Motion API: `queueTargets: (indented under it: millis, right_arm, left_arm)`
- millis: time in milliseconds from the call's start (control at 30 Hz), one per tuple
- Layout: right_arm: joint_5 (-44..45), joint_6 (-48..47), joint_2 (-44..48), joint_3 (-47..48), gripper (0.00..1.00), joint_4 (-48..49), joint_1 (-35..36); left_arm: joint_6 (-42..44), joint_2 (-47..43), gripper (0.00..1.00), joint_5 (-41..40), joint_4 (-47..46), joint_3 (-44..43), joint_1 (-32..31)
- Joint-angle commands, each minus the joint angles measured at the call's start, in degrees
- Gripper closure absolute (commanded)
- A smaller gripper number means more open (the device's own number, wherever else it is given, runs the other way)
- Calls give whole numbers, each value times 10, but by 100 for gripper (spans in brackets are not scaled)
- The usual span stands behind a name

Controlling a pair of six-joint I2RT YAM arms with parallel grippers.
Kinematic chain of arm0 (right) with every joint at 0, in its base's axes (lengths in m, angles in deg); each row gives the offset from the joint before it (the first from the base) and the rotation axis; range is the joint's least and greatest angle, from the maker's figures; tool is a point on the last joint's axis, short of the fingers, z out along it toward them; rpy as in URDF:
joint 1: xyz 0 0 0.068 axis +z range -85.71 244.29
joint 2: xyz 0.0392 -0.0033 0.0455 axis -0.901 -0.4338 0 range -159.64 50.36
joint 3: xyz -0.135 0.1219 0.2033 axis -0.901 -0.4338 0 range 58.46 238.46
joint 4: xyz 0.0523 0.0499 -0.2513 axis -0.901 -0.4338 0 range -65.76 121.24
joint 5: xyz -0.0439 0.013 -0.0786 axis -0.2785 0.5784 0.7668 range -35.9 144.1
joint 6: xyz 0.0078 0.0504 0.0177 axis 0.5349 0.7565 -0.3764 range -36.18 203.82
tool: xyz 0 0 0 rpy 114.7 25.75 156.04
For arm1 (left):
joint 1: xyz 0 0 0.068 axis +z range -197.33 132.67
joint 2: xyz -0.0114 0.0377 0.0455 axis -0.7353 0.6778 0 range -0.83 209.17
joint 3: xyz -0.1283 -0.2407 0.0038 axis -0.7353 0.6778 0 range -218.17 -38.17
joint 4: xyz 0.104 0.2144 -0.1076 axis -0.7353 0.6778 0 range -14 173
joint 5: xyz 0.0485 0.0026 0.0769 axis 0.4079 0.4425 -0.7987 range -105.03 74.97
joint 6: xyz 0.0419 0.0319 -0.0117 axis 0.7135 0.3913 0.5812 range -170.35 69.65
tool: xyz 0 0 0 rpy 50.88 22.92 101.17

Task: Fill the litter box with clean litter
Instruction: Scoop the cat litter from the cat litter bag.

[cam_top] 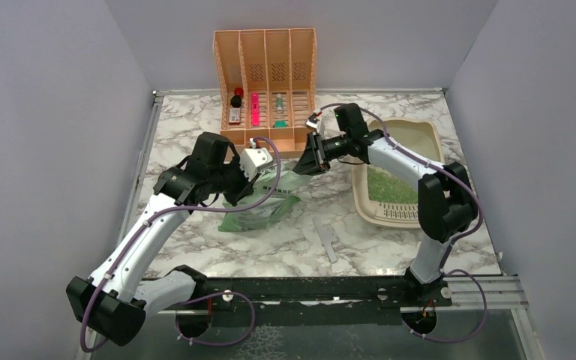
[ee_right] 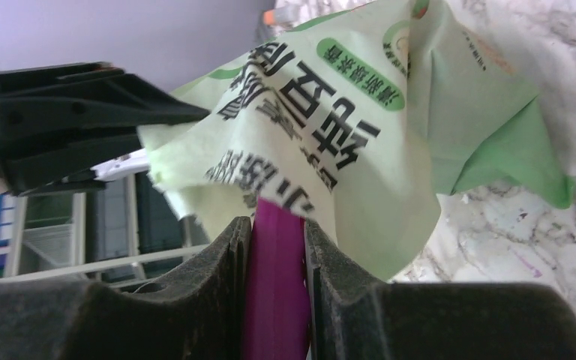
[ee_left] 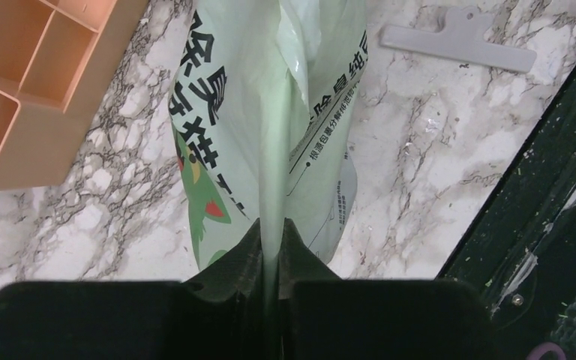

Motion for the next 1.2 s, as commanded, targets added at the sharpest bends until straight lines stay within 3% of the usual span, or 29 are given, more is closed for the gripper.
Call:
queueTargets:
  millis: [0,67,200,400,700,867,967,1100,1167]
  right_arm:
    - [-119,100,49,-58,99,168,-20]
    - [-124,120,62,-82,99,188,-27]
    - [-128,136,80,-115,99,222,-47]
    - [-155,178,116,-171,99,282,-93]
    - [-183,137,150,-194,99,222,-164]
    - [-178,73,149,-180,99,122,-177]
    - [-177,117,151,-205,99,159,-177]
    - [-185,234,168,-253,99,300,-177]
    - [-195,260,175,-264,99,323,-180]
  left_arm:
    - [-13,6,82,44,-18,-2,-2]
    - [-18,15,72,49,-19,-6,-2]
    - [-25,30,68,57,-21,-9,-2]
    - [-33,32,100,57,-20,-7,-2]
    - [-19,-27,100,81,-36,16,-2]
    - [-18,-49,100,93,-39,27,-2]
    - [-19,-53,100,103,-39,29,-2]
    - [-20,-59,100,108,-39,35,-2]
    - [-19,-60,100,108,-39,38,-2]
